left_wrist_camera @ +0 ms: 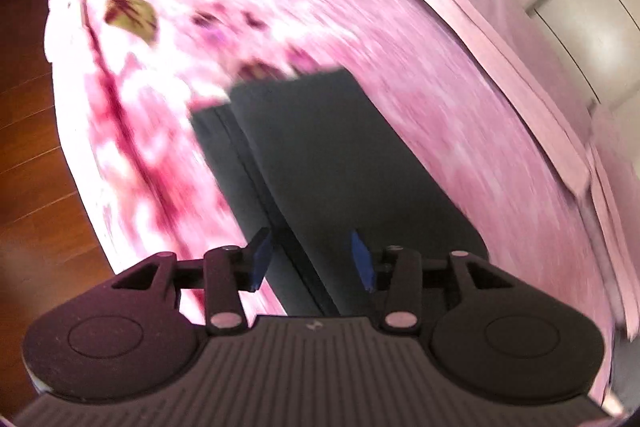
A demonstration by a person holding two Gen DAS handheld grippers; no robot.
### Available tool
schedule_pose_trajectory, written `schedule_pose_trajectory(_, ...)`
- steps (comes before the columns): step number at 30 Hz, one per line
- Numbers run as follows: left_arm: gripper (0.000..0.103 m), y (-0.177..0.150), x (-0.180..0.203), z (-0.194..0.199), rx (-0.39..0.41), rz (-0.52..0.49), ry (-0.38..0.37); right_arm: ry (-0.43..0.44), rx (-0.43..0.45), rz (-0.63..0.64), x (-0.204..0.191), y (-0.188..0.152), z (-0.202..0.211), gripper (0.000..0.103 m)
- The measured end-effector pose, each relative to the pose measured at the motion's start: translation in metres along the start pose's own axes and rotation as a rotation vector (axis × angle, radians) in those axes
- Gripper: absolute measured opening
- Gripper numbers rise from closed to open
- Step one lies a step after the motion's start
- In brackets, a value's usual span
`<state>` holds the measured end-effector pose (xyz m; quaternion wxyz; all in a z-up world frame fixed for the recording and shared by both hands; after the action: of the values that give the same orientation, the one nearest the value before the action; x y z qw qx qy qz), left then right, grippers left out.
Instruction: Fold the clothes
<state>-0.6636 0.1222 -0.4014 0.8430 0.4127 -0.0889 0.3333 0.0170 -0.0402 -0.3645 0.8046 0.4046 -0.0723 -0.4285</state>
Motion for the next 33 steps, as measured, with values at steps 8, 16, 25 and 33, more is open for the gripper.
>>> schedule_pose_trajectory(8, 0.033, 0.027, -0.03, -0.035, -0.044, 0.111, -0.031, -0.038, -0.087, 0.048, -0.057, -0.062, 0.013, 0.058)
schedule_pose_trajectory(16, 0.023, 0.046, -0.049, -0.03, -0.089, 0.243, -0.063, -0.105, -0.055, 0.087, -0.077, -0.083, 0.011, 0.058)
schedule_pose_trajectory(25, 0.0, 0.057, -0.042, -0.04, -0.06, 0.243, -0.146, -0.115, -0.043, 0.152, -0.078, -0.089, 0.003, 0.058)
schedule_pose_trajectory(33, 0.0, 0.05, -0.057, -0.023, -0.036, 0.019, -0.167, -0.058, -0.038, 0.159, -0.068, -0.084, 0.0, 0.058)
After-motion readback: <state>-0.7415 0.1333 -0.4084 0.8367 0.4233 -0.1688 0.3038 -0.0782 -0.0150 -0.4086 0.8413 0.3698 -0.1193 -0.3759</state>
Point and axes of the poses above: each gripper's, at about its wrist camera, not at the fingertips, and z roughly against the way its jaws point, x to its right, y to its top, the point moved 7 cm from there along -z, roughly the way its jaws point, and after that the axes turned 15 degrees about x, right-handed, at the moved point
